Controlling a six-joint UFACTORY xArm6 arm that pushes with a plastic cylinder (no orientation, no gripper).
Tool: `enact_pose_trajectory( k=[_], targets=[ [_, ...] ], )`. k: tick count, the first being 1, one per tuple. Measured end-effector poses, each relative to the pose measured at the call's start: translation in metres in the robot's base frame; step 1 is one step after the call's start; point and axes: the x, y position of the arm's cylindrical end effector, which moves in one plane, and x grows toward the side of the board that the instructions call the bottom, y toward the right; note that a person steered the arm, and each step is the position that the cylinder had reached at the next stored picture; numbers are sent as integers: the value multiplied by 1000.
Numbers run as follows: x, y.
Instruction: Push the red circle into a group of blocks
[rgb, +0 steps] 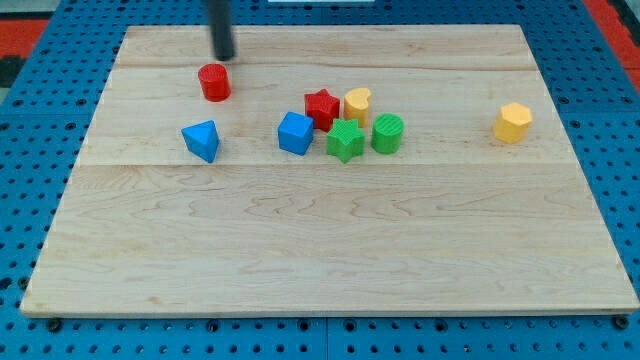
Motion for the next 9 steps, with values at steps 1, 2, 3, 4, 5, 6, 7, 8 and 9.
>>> enact_pose_trajectory(
  k=[1, 2, 3, 4, 5, 6, 7, 8, 9],
  targets=[
    [37, -21],
    [76, 34],
    [114, 118],
    [111, 133],
    [103, 141],
    [115, 168],
    [96, 171],
    [55, 195],
    [53, 293]
  ],
)
